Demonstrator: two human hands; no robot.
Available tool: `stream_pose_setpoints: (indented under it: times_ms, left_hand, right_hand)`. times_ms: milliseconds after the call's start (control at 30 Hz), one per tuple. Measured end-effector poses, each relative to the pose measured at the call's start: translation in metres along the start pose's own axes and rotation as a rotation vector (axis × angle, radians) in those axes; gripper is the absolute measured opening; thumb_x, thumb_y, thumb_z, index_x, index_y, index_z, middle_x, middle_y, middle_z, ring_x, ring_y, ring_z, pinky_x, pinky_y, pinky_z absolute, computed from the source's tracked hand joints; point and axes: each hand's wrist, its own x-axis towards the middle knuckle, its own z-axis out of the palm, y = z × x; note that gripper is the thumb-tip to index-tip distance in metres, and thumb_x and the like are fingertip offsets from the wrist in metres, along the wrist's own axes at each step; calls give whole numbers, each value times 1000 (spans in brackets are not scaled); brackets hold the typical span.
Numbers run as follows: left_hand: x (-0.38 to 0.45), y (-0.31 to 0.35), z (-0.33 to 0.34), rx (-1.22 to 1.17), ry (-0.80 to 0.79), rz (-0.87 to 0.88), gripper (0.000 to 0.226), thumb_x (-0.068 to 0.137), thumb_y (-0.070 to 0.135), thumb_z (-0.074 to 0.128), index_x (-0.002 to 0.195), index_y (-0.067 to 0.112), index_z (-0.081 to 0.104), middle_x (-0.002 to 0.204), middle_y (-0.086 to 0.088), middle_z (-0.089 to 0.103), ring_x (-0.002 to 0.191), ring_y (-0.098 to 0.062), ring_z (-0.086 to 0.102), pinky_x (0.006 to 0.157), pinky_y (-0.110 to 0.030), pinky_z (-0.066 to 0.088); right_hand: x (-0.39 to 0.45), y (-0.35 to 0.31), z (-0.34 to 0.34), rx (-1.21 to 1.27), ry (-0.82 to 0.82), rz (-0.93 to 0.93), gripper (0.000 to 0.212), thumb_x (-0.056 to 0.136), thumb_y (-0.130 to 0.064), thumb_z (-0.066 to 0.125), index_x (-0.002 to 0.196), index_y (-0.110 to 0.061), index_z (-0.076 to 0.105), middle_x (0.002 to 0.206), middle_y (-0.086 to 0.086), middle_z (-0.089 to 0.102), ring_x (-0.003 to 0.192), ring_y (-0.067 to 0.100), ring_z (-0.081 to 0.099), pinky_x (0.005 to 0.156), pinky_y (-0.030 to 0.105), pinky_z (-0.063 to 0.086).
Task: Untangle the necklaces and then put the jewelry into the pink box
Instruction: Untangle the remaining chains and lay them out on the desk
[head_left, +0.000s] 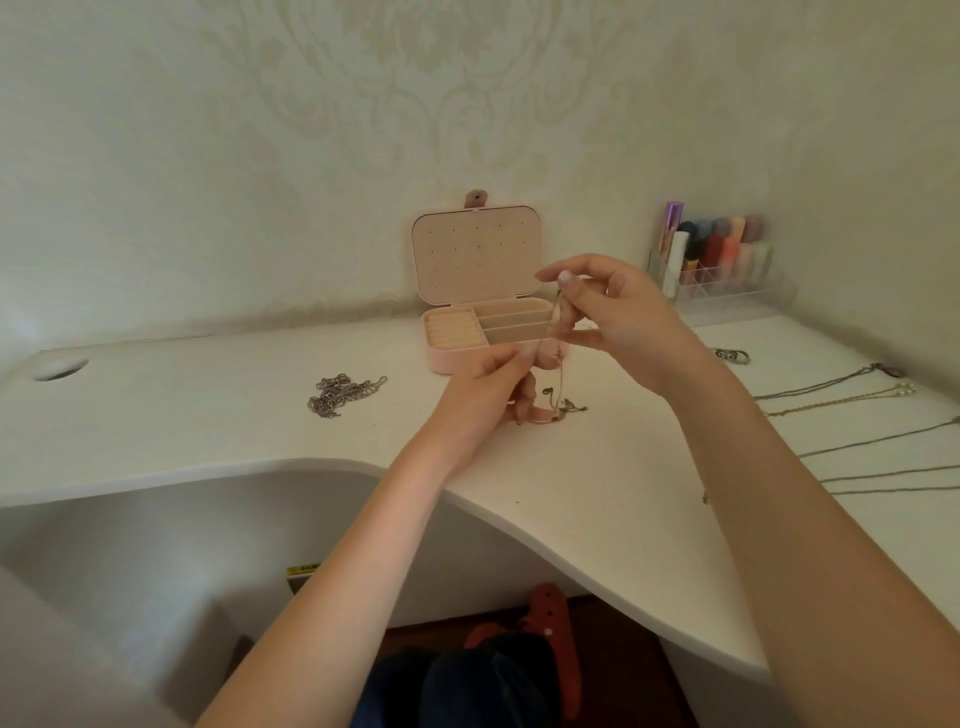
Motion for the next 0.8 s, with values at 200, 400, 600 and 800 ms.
stream_pose_setpoints:
  times_ms: [200,400,600,800]
  left_hand:
    - [-1,1,7,212,55,51,23,91,12,59,113,17,59,97,4,60,57,-7,57,47,-23,43]
    - [-4,5,9,236,-109,59,12,96,11,52,87,12,61,86,-5,69,51,-6,54,39,-13,33]
    - [2,-2,-11,280,171,212,14,93,15,58,83,16,67,52,11,44,49,-2,38,47,-15,31]
    - [14,4,-44,776,207,331,18,87,21,67,76,35,70,62,-2,61,54,-9,43,54,-22,34]
  right_hand:
    - [-1,-4,6,62,-46,-7,21,98,-17,50,109,-6,64,64,2,49,59,11,50,65,30,55]
    - [0,-3,6,59,-50,-18,21,98,-18,50,108,-6,64,63,-1,52,57,9,48,58,25,50]
    - [1,5,3,-249,7,-88,14,94,-14,56,101,-10,68,60,0,58,50,4,48,50,19,42]
    - [-1,18,12,-714,-184,-123,13,86,-17,68,96,-21,74,69,-7,55,57,-6,45,56,8,34]
